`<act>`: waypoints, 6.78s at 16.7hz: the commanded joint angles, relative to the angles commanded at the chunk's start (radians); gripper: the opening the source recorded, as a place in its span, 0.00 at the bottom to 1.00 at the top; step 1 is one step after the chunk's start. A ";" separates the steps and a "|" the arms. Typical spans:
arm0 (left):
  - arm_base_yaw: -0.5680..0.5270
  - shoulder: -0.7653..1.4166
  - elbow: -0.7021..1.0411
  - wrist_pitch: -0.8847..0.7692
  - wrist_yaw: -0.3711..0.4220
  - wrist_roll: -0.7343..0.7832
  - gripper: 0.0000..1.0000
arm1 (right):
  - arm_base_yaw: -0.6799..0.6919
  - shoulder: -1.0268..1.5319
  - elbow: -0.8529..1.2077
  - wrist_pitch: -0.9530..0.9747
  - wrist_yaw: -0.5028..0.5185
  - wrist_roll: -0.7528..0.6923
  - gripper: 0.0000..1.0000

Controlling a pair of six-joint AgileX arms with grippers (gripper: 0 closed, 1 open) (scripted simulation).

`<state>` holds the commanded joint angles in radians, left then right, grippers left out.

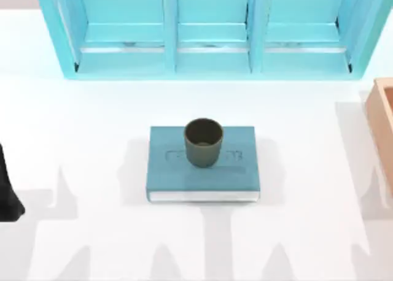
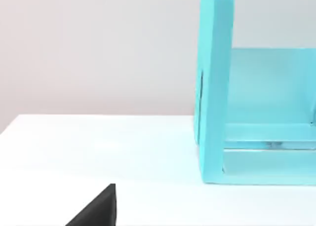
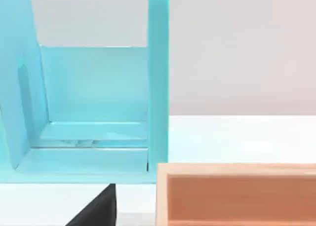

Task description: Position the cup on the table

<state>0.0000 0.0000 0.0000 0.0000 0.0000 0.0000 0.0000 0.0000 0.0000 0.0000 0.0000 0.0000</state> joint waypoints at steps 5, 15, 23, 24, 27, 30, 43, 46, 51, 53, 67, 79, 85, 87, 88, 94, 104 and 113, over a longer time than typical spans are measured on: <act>0.000 0.000 0.000 0.000 0.000 0.000 1.00 | 0.034 0.050 0.054 -0.042 -0.011 0.016 1.00; 0.000 0.000 0.000 0.000 0.000 0.000 1.00 | 0.399 0.762 0.885 -0.553 -0.091 0.241 1.00; 0.000 0.000 0.000 0.000 0.000 0.000 1.00 | 0.698 1.538 1.734 -1.077 -0.077 0.511 1.00; 0.000 0.000 0.000 0.000 0.000 0.000 1.00 | 0.725 1.628 1.830 -1.135 -0.067 0.543 1.00; 0.000 0.000 0.000 0.000 0.000 0.000 1.00 | 0.788 1.876 2.080 -1.291 -0.030 0.635 1.00; 0.000 0.000 0.000 0.000 0.000 0.000 1.00 | 0.824 2.077 2.277 -1.412 0.016 0.711 1.00; 0.000 0.000 0.000 0.000 0.000 0.000 1.00 | 0.836 2.422 2.589 -1.602 0.150 0.852 1.00; 0.000 0.000 0.000 0.000 0.000 0.000 1.00 | 0.835 2.421 2.587 -1.600 0.149 0.851 1.00; 0.000 0.000 0.000 0.000 0.000 0.000 1.00 | 0.826 2.408 2.470 -1.489 0.149 0.843 1.00; 0.000 0.000 0.000 0.000 0.000 0.000 1.00 | 0.820 2.398 2.358 -1.392 0.148 0.837 1.00; 0.000 0.000 0.000 0.000 0.000 0.000 1.00 | 0.808 2.381 2.119 -1.168 0.146 0.824 0.70; 0.000 0.000 0.000 0.000 0.000 0.000 1.00 | 0.808 2.381 2.119 -1.168 0.146 0.824 0.00; 0.000 0.000 0.000 0.000 0.000 0.000 1.00 | 0.812 2.380 2.118 -1.169 0.146 0.825 0.00; 0.000 0.000 0.000 0.000 0.000 0.000 1.00 | 0.813 2.385 2.136 -1.185 0.147 0.826 0.00; 0.000 0.000 0.000 0.000 0.000 0.000 1.00 | 0.813 2.391 2.160 -1.207 0.147 0.826 0.00; 0.000 0.000 0.000 0.000 0.000 0.000 1.00 | 0.811 2.407 2.360 -1.383 0.146 0.824 0.00; 0.000 0.000 0.000 0.000 0.000 0.000 1.00 | 0.716 2.276 2.191 -1.367 0.098 0.724 0.00; 0.000 0.000 0.000 0.000 0.000 0.000 1.00 | 0.565 2.093 1.933 -1.350 0.022 0.584 0.00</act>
<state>0.0000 0.0000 0.0000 0.0000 0.0000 0.0000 0.5651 2.0927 1.9325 -1.3501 0.0223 0.5836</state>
